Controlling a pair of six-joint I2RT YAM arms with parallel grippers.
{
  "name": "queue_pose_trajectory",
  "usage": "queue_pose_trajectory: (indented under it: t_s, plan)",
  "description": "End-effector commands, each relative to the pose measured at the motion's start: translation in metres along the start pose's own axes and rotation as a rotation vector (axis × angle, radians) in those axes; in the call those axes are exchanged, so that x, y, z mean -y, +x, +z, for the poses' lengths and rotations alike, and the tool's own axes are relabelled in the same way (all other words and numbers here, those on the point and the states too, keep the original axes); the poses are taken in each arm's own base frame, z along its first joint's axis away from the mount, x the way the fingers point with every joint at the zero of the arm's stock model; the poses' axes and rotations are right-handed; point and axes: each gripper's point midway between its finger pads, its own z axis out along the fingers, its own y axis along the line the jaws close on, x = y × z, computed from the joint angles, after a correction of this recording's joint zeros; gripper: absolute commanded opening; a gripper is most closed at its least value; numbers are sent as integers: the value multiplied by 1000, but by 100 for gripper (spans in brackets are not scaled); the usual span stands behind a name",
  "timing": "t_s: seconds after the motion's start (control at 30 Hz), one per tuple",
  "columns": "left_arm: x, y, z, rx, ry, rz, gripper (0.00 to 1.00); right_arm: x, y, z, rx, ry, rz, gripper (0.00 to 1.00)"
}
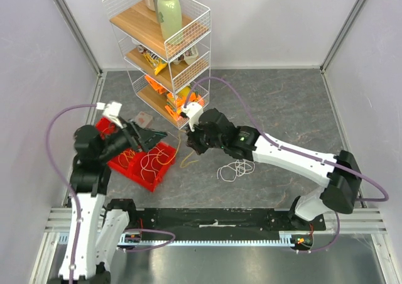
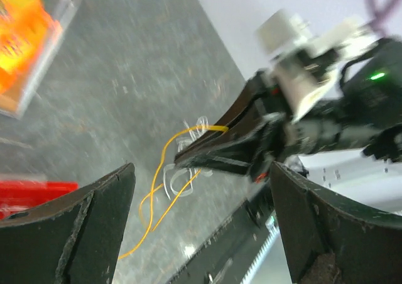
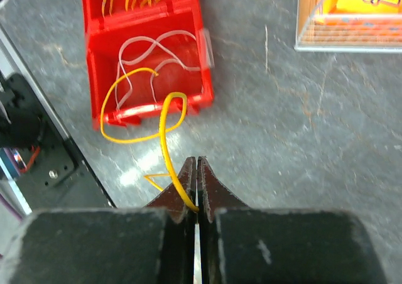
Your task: Untangle the cables
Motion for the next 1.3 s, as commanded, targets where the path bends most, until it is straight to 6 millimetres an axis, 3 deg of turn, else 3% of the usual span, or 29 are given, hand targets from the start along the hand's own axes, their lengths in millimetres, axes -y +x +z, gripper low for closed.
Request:
queue_pose_trajectory:
  t_s: [0.0, 0.27, 0.5, 0.77, 1.07, 1.17, 1.27]
  plan:
    - [25, 31, 10, -99, 223, 55, 94, 17, 1, -36, -7, 32, -2, 0]
    - [40, 85, 38, -230, 319, 73, 95, -23, -11, -65, 8, -187, 32, 0]
    - [28, 93, 44, -264, 260, 117, 88, -40, -19, -78, 38, -277, 83, 0]
    - [41, 118, 36, -355, 351, 100, 76, -53, -29, -82, 72, -341, 123, 0]
    - [55, 127, 30, -397, 426, 101, 53, -55, -30, -80, 84, -355, 129, 0]
    - [49, 129, 31, -402, 388, 95, 24, -56, -32, -81, 95, -362, 142, 0]
    - [45, 128, 29, -403, 358, 109, 16, -56, -34, -80, 107, -357, 162, 0]
